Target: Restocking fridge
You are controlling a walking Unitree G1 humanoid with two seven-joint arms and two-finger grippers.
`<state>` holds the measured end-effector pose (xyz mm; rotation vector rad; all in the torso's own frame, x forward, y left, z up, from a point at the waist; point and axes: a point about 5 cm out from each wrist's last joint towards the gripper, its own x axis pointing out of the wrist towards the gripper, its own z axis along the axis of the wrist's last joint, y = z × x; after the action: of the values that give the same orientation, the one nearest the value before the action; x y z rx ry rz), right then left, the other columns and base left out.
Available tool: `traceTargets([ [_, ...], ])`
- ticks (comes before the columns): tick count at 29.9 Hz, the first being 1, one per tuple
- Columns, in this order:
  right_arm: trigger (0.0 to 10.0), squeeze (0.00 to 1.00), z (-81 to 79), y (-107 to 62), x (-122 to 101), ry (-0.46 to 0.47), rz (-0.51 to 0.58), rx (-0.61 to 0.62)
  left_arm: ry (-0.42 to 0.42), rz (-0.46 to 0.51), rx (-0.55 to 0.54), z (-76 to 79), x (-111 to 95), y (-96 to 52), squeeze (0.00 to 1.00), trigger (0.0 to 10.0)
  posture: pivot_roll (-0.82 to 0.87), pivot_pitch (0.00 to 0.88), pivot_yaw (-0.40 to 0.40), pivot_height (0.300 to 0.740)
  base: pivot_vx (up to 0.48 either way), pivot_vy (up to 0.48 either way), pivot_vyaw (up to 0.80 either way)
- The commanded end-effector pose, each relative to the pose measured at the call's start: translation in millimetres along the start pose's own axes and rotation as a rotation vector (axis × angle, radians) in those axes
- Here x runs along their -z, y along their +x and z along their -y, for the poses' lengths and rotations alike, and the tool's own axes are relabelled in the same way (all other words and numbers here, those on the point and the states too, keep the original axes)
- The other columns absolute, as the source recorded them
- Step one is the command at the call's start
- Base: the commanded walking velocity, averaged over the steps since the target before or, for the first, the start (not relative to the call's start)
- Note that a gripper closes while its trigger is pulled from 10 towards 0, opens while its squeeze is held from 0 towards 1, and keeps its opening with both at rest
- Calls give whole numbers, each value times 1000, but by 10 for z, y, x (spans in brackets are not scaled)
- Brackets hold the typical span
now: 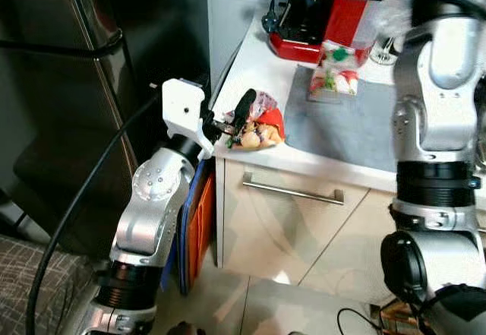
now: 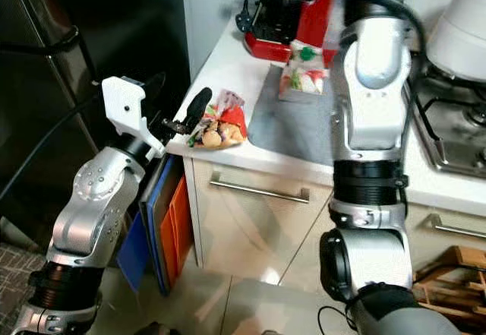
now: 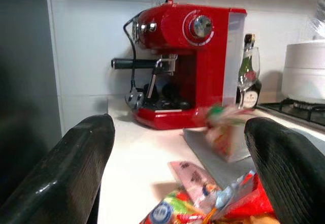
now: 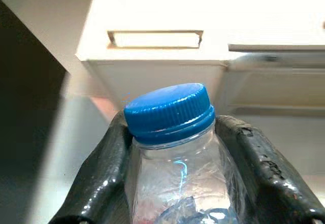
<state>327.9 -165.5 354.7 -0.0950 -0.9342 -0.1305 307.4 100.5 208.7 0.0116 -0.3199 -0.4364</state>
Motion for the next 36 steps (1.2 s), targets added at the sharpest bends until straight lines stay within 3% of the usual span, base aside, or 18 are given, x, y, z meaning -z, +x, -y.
traceTargets([
  [1,0,0,31,-37,13,-58,15,20,16,10,-1,15,-27,30,0,10000,-18,0,-31,740,0,0,0],
  [5,0,0,-4,-172,-4,-115,64,36,44,23,-2,20,-61,35,0,10000,-14,0,-24,740,0,0,0],
  [11,0,0,-109,-221,-30,-142,119,19,86,31,-2,10,-82,37,0,10000,-4,0,-23,740,-40,0,0],
  [31,0,0,-96,-370,137,-198,72,8,81,60,-6,29,-88,50,0,10000,-27,0,-39,740,-255,0,0],
  [35,0,0,-89,-485,282,-195,-8,-1,82,63,-2,28,-86,61,0,10000,-24,0,-47,740,-256,0,0],
  [36,0,0,-76,-550,383,-171,-73,4,82,63,-5,21,-82,56,0,10000,-26,0,-47,740,-259,0,0],
])
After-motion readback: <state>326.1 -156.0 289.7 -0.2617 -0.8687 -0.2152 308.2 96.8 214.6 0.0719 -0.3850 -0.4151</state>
